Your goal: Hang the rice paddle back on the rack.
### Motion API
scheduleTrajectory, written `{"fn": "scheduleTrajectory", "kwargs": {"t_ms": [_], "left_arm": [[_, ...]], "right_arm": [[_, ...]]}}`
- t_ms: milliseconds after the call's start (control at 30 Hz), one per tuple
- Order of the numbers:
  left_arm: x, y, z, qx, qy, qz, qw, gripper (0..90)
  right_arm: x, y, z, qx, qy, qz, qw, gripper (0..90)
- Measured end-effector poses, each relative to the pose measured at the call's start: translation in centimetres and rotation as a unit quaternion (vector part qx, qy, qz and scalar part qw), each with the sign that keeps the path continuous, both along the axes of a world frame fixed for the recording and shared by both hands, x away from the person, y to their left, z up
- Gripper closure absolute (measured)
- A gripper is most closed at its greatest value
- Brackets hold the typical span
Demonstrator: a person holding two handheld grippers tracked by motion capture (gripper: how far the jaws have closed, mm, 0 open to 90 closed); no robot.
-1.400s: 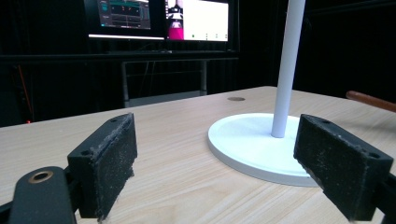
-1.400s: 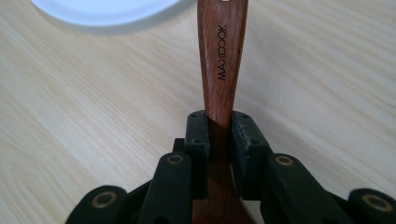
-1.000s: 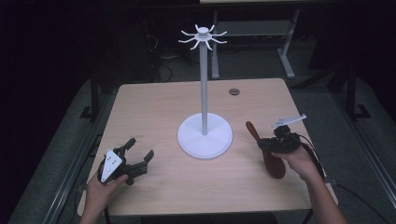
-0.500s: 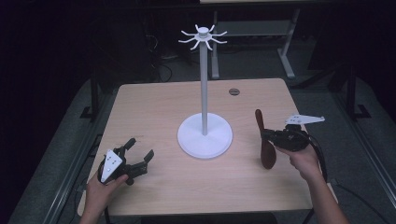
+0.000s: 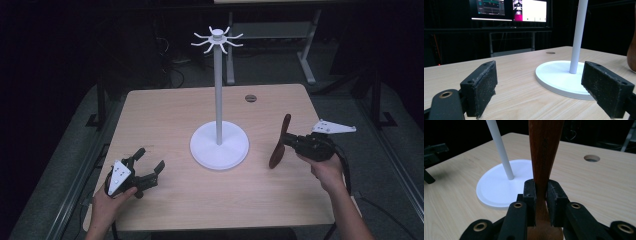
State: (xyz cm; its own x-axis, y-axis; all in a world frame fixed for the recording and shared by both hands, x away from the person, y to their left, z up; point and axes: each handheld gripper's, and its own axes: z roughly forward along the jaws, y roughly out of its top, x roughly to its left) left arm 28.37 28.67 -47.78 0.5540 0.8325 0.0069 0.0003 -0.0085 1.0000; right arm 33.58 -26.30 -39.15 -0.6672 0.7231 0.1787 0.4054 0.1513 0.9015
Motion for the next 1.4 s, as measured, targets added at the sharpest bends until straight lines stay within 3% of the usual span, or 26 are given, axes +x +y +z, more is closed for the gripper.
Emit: {"fn": "scheduleTrajectory", "kwargs": {"t_ms": [567, 1067, 1400], "left_arm": [[0.0, 0.0, 0.0, 0.000, -0.003, 0.001, 1.0000, 12.9], [0.0, 0.0, 0.0, 0.003, -0.004, 0.000, 1.0000, 12.9], [0.0, 0.0, 0.0, 0.004, -0.004, 0.000, 1.0000, 12.9]], "right_arm": [[-0.1, 1.4, 5.7, 0.021, -0.071, 0.017, 0.9971, 78.3], [1.3, 3.9, 9.9, 0.019, -0.102, 0.042, 0.9937, 78.2], [2.1, 5.0, 11.8, 0.020, -0.112, 0.051, 0.9922, 78.2]]}}
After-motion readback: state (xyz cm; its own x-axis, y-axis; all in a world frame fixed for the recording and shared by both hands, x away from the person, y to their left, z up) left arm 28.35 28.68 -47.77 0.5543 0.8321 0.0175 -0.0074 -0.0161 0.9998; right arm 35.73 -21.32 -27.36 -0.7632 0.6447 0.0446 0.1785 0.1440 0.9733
